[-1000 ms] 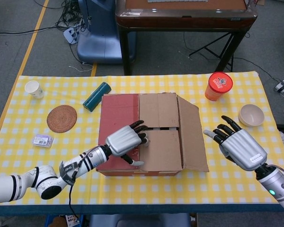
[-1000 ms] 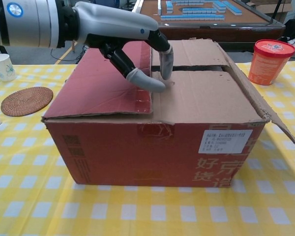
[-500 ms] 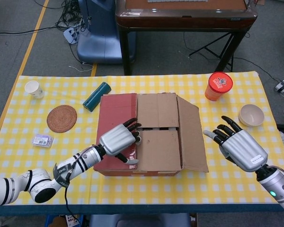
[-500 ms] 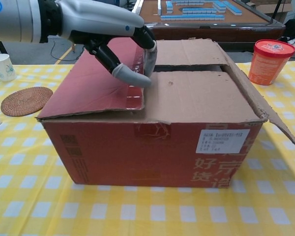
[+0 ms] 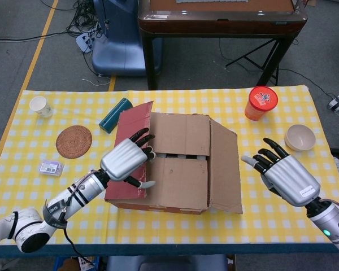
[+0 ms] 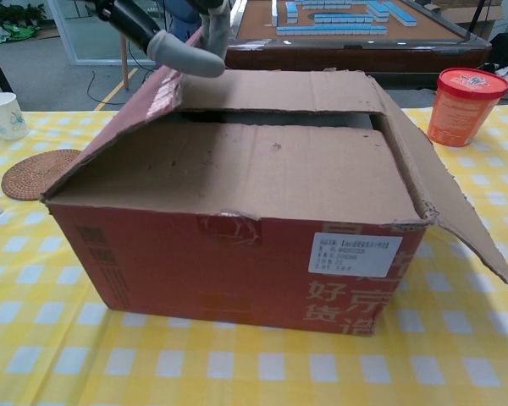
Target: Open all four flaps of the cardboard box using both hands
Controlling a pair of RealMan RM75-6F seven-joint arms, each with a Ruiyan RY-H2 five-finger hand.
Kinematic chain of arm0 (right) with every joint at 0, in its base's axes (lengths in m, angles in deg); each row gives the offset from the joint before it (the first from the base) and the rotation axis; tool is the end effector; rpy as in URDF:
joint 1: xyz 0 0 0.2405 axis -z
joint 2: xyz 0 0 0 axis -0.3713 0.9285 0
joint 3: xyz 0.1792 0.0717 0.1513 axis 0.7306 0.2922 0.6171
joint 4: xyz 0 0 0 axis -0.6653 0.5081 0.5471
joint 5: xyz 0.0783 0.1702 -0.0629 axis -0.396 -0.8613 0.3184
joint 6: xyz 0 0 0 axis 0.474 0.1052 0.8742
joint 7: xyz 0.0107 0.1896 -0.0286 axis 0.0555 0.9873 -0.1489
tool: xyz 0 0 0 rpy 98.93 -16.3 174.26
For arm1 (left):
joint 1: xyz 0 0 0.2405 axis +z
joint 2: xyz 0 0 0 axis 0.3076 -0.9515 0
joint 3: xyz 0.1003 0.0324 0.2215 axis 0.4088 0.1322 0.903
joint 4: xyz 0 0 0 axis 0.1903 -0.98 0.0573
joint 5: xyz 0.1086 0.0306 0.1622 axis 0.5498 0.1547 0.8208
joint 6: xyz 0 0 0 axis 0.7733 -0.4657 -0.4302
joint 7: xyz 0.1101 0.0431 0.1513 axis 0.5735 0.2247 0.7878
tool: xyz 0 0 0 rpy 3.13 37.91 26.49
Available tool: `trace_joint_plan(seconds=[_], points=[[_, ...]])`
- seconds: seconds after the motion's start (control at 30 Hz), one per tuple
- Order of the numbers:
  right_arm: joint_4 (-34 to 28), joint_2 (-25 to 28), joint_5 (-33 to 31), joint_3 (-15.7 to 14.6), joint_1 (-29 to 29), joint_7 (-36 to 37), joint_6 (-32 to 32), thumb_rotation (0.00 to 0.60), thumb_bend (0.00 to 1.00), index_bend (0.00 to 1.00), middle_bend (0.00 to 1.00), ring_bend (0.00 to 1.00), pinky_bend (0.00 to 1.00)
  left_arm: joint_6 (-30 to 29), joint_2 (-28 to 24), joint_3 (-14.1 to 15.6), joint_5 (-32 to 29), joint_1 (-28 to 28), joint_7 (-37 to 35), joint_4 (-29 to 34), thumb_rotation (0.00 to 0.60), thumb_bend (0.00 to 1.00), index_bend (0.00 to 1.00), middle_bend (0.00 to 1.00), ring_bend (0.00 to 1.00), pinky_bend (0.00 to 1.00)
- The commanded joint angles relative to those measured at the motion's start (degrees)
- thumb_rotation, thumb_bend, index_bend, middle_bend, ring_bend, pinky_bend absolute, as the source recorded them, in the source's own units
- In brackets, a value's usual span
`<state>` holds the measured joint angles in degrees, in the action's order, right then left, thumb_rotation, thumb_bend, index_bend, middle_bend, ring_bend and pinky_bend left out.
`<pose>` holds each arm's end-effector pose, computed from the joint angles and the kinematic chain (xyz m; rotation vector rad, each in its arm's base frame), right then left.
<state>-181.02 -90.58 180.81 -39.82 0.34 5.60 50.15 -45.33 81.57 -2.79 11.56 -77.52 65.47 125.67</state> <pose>-0.1455 -0.2664 0.2006 1.9605 -0.4331 0.9294 0.0172 0.3448 0.0914 -2.2091 -0.4269 -1.0130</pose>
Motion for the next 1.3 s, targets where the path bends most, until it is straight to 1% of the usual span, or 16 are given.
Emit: trace_joint_plan(seconds=[0.03,0.17,0.27,0.43,0.6,0.7,0.93,0.97,1.1,1.2,1.3], points=[[-0.1,0.2,0.2,0.1,0.1,0.3,0.3,0.6,0.71,0.22,0.36,0.26,0.1,-1.5,-2.1,-1.1,-0.8,0.8,0.0,1.0,0.211,0.23,0.54,0.42,0.11,0.0],[0.0,0.3,0.5,0.2,0.1,0.6,0.6,0.6,0.71,0.22,0.36,0.26,0.1,-3.0,-4.5,-2.1,-2.4,1.9,-0.4,1.8,0.208,0.23,0.54,0.42,0.11,0.0],[0.0,0.3,0.6,0.3,0.0,0.9,0.7,0.6,0.71,0.22,0.36,0.26,0.1,-3.9,-6.2,-2.2,-3.8,2.6,0.3,1.6,0.211,0.23,0.55,0.42,0.11,0.0],[0.1,0.3,1.0,0.4,-0.1,1.2,0.9,0.6,0.71,0.22,0.36,0.26,0.1,-5.0,-8.3,-1.4,-6.8,4.1,2.6,0.7,0.207,0.23,0.55,0.42,0.11,0.0],[0.1,0.2,1.1,0.6,-0.3,1.3,0.7,0.6,0.71,0.22,0.36,0.26,0.1,-6.1,-9.7,-0.2,-7.6,5.5,5.3,-0.5,0.208,0.23,0.55,0.42,0.11,0.0],[0.0,0.2,1.1,0.7,-0.5,1.3,0.5,0.6,0.71,0.22,0.36,0.26,0.1,-5.7,-10.7,0.3,-10.1,6.0,6.3,-0.5,0.21,0.23,0.55,0.42,0.11,0.0],[-0.1,0.1,1.1,0.9,-0.9,1.2,0.0,0.6,0.71,0.22,0.36,0.26,0.1,-3.7,-12.8,1.0,-18.7,5.5,8.7,-0.5,0.211,0.23,0.55,0.42,0.11,0.0],[-0.1,0.0,1.0,0.9,-0.9,1.2,-0.2,0.6,0.71,0.22,0.36,0.26,0.1,-3.6,-13.0,0.9,-19.1,5.5,8.6,-0.3,0.208,0.23,0.55,0.42,0.11,0.0],[-0.2,-0.3,1.0,0.9,-1.6,1.1,-1.5,0.6,0.71,0.22,0.36,0.26,0.1,-3.9,-13.4,0.2,-18.6,6.7,5.2,0.9,0.207,0.23,0.53,0.42,0.11,0.0],[-0.4,-0.9,0.5,1.1,-2.6,0.7,-3.3,0.6,0.7,0.22,0.35,0.26,0.1,-5.1,-13.3,-0.4,-15.8,8.7,1.1,1.5,0.21,0.23,0.51,0.42,0.11,0.0],[-1.0,-1.5,-0.5,1.4,-3.7,-0.1,-5.5,0.6,0.64,0.22,0.33,0.26,0.1,-7.6,-12.4,-0.5,-12.4,11.1,-2.1,1.4,0.208,0.23,0.46,0.39,0.11,0.0]])
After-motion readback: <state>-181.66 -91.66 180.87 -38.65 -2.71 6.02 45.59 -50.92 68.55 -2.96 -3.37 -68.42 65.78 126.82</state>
